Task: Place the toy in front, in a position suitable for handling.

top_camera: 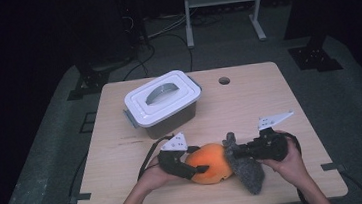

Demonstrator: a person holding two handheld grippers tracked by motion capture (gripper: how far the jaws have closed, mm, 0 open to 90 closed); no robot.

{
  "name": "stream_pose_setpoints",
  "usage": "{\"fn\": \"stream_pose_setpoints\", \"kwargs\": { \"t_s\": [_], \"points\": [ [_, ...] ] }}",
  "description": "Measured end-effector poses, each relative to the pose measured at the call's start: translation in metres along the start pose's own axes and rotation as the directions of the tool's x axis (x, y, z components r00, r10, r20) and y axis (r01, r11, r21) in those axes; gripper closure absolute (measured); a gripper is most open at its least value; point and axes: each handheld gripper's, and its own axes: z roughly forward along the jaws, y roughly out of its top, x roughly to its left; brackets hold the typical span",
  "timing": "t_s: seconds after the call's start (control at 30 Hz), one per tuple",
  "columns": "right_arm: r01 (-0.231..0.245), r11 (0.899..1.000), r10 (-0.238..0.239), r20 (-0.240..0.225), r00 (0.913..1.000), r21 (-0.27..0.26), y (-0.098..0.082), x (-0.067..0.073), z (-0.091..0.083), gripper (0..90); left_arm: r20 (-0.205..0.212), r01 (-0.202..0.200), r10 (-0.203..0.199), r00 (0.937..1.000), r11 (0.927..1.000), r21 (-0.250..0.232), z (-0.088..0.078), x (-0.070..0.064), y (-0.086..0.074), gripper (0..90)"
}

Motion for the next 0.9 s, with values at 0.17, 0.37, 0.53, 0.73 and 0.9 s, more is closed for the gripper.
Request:
{"fn": "stream_pose_setpoints", "kwargs": {
  "t_s": [0.17,0.37,0.53,0.73,0.9],
  "points": [
    [0.036,0.998,-0.035,-0.024,0.9991,0.042,-0.001,0.005,0.015,75.7,0.017,-0.025,0.024,0.9996,0.9996,0.011,0.0,-0.003,0.002,23.4],
    [0.036,0.998,-0.032,-0.06,0.9977,0.06,-0.008,0.003,0.017,75.7,0.04,-0.022,0.022,0.999,0.9997,-0.008,-0.001,-0.004,0.006,13.6],
    [0.021,0.997,-0.016,-0.064,0.9978,0.07,-0.009,-0.003,0.014,75.7,0.018,-0.011,0.011,0.9998,0.9999,-0.003,0.003,-0.004,0.002,26.3],
    [0.062,0.998,-0.062,0.001,0.9981,0.006,0.004,0.007,0.002,76.8,-0.15,-0.188,0.179,0.9724,0.9808,-0.052,-0.001,-0.019,0.01,44.4],
    [0.084,0.996,-0.084,0.018,0.9963,-0.001,0.01,0.011,0.01,76.6,-0.146,-0.198,0.191,0.9707,0.9797,-0.033,0.006,-0.019,0.008,37.6]
  ]
}}
